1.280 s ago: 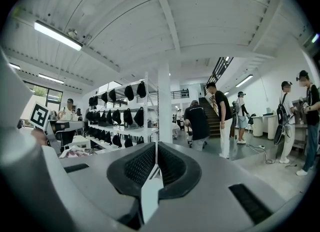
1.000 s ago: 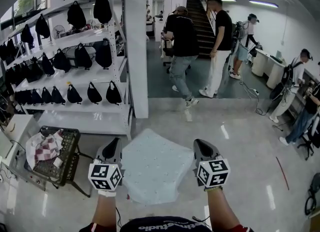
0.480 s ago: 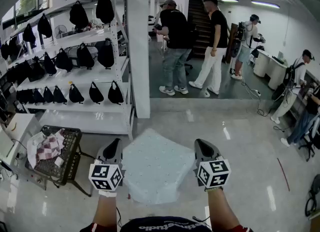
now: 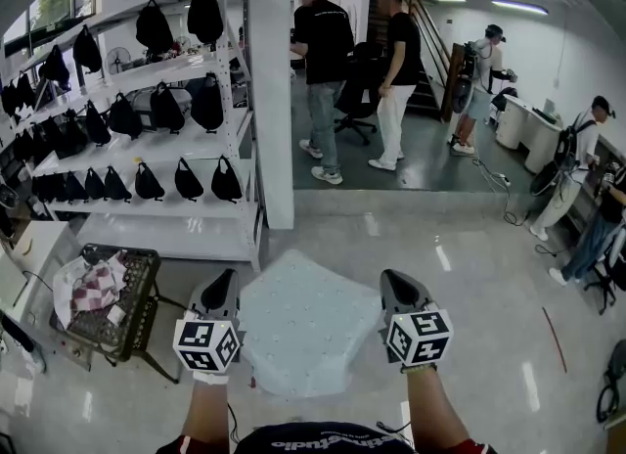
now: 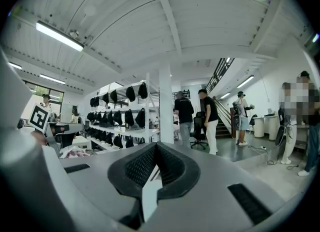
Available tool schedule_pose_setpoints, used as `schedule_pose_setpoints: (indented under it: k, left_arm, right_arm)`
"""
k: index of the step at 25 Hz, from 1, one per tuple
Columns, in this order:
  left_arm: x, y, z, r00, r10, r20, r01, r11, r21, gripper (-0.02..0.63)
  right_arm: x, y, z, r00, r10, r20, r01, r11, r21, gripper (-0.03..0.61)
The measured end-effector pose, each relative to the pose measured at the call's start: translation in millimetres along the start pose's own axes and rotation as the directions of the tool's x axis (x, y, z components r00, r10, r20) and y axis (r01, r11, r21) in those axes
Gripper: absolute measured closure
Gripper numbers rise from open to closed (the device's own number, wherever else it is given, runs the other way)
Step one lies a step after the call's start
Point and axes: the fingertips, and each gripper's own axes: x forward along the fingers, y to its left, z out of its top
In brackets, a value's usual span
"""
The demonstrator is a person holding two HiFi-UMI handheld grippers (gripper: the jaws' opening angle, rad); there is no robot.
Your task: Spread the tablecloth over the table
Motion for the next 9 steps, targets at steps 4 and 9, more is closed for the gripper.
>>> schedule_pose_setpoints:
  k: [4,9]
  left_arm:
    - [-3.7,-1.9,0.6,1.0,0.0,0.0,0.0,1.0,0.001,0.58]
    - [-3.1,-1.3,-0.1,1.0,0.0,-0.001,0.0,1.0,0.0,0.58]
  right_arm:
    - [-3.9,0.8,2.2,1.0,0.0,0.005,0.0,1.0,0.0,0.552]
    - [-3.1,0.2,1.8,1.0,0.0,0.003,0.0,1.0,0.001,0.552]
